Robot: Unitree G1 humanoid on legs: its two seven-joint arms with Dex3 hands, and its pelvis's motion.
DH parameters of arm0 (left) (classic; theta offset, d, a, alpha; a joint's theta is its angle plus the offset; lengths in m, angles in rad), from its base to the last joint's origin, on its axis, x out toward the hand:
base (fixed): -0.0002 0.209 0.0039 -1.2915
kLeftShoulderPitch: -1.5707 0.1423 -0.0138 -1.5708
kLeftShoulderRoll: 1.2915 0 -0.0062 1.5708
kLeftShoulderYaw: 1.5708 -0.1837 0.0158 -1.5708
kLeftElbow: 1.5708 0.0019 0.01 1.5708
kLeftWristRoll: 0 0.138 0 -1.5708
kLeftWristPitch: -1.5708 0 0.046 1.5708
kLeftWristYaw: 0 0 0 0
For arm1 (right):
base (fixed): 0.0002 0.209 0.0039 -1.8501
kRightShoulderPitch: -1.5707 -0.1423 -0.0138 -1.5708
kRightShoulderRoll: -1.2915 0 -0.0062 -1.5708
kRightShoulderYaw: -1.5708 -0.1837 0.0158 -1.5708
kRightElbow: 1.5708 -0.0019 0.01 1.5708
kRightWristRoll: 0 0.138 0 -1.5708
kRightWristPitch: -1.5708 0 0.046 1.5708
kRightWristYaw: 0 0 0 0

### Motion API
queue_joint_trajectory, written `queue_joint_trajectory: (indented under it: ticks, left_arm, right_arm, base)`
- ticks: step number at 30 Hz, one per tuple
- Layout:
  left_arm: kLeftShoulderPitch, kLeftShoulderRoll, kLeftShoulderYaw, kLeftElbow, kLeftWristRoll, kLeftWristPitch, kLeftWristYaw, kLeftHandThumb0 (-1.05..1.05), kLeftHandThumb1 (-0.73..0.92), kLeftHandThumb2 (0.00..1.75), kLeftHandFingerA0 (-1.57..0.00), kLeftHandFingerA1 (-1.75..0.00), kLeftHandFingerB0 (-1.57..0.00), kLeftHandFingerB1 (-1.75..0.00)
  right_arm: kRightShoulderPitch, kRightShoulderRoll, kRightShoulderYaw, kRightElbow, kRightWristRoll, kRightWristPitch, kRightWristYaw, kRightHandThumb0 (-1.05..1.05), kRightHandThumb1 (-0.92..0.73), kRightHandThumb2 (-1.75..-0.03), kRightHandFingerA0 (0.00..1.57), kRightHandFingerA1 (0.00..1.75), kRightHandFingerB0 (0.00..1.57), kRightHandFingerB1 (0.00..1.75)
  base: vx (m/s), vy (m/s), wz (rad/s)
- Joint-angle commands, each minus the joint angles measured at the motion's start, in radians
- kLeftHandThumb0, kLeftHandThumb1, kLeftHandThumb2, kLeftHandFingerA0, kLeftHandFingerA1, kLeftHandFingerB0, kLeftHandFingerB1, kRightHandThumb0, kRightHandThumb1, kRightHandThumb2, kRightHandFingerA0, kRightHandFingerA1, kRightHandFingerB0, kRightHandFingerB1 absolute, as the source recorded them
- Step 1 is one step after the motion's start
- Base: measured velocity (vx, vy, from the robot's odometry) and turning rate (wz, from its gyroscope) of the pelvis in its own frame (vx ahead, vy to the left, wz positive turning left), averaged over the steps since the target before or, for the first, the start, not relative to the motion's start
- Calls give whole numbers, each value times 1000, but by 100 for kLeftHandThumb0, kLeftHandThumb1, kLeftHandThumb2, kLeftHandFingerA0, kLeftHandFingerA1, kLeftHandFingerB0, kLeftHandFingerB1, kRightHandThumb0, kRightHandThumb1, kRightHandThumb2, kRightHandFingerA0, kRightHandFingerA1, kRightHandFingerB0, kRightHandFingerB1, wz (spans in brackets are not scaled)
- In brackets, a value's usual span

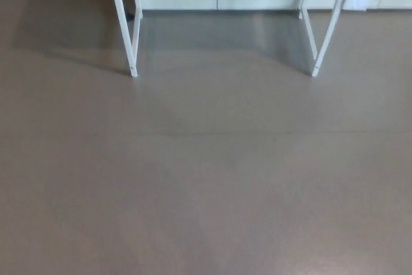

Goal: The robot walk towards a table in front and uses its left hand to pick up the pot from the base and places it on the table

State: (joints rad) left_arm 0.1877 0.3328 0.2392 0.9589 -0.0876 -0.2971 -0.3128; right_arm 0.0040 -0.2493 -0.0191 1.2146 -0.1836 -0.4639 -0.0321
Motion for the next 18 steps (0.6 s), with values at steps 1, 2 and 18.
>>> queue_joint_trajectory:
  ticks: [1, 2, 18]
  left_arm:
    - [5, 13, -5, 3, 6, -8, 7, -25, 62, 62, -25, -35, -21, -33]
    - [4, 11, -5, 0, 3, -6, 8, -25, 61, 62, -26, -36, -22, -33]
    - [-9, 15, -16, -21, 10, 16, 24, -25, 62, 62, -26, -36, -22, -33]
  right_arm:
    - [3, -8, -13, 5, 22, 4, 4, -11, -67, -102, 29, 56, 4, 45]
    - [3, -8, -14, 5, 22, 2, 4, -10, -67, -102, 29, 56, 4, 45]
    - [-8, -12, -12, 6, 19, -5, 3, -10, -68, -103, 30, 57, 6, 46]
  base:
    - [170, 99, 1]
    - [165, 57, 5]
    - [158, -101, 2]
